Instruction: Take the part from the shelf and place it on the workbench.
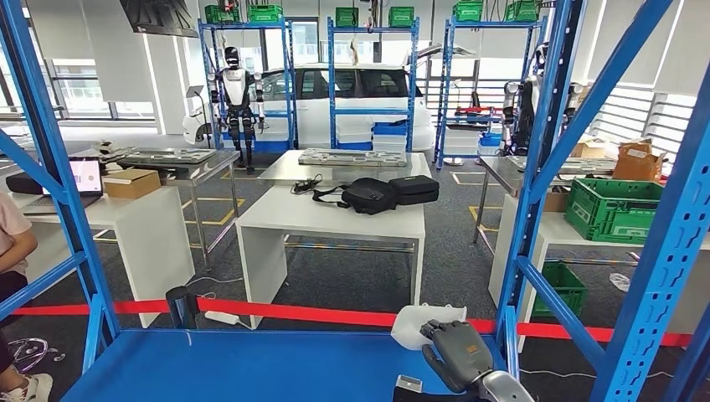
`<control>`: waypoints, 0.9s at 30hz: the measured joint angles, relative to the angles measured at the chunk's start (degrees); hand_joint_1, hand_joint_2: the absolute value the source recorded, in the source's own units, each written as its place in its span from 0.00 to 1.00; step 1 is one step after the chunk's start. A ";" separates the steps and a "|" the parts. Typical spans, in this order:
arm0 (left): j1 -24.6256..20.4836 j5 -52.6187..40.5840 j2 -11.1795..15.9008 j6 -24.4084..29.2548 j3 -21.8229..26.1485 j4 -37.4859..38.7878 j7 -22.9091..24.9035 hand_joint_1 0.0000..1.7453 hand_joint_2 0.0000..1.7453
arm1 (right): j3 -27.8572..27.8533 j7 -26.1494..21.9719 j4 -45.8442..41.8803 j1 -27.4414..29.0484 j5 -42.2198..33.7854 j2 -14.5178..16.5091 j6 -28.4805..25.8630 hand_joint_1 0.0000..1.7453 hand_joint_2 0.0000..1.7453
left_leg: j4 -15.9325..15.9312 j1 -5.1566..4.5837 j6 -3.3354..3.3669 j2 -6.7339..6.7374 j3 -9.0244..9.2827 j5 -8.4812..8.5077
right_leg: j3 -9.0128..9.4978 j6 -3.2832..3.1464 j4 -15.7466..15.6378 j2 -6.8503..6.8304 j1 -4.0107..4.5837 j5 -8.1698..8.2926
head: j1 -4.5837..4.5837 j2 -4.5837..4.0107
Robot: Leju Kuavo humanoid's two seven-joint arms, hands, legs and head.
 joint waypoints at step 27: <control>-0.18 0.63 -0.11 0.15 1.25 0.00 3.96 0.00 1.00 | -0.10 -0.46 -3.15 -1.93 3.86 3.73 -1.93 1.00 1.00 | 0.00 0.00 -0.01 0.00 -0.02 0.01 | -0.04 0.00 0.00 0.00 0.00 0.00 | 0.00 0.00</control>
